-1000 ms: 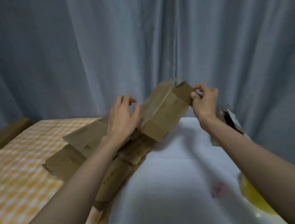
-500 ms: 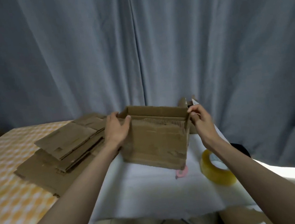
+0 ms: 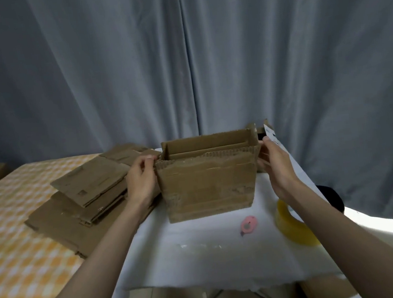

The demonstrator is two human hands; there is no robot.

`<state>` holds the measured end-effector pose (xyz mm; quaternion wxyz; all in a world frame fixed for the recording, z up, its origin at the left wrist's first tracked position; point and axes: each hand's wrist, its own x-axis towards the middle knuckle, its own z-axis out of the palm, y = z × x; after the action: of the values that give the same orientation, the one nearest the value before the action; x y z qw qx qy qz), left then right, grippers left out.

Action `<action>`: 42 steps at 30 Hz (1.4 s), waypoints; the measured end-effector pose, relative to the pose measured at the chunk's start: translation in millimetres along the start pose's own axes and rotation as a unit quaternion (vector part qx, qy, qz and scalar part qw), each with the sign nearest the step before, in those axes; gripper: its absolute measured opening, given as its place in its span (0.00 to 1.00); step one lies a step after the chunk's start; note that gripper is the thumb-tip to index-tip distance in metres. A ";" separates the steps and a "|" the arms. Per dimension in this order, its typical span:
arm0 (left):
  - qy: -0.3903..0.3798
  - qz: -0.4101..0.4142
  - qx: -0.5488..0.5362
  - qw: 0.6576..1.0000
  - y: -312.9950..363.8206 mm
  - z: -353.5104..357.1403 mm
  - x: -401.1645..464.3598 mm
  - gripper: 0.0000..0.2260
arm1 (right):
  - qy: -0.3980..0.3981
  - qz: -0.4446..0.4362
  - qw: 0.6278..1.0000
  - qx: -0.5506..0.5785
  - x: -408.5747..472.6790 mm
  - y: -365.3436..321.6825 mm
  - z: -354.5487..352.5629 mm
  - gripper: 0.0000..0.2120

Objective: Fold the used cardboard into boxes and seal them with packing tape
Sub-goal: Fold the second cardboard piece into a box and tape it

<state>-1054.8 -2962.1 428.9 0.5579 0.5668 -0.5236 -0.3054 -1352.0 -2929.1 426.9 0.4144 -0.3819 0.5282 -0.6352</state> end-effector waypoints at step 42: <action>-0.206 0.287 0.243 0.903 9.6 -13.1 -3.8 0.35 | -0.064 -0.047 0.935 -0.347 73.0 -33.7 50.1 0.25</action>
<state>-1046.1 -2952.9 439.6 0.3464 0.4343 -0.8249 -0.1049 -1336.6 -3011.4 471.1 0.2590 -0.5655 0.6697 -0.4056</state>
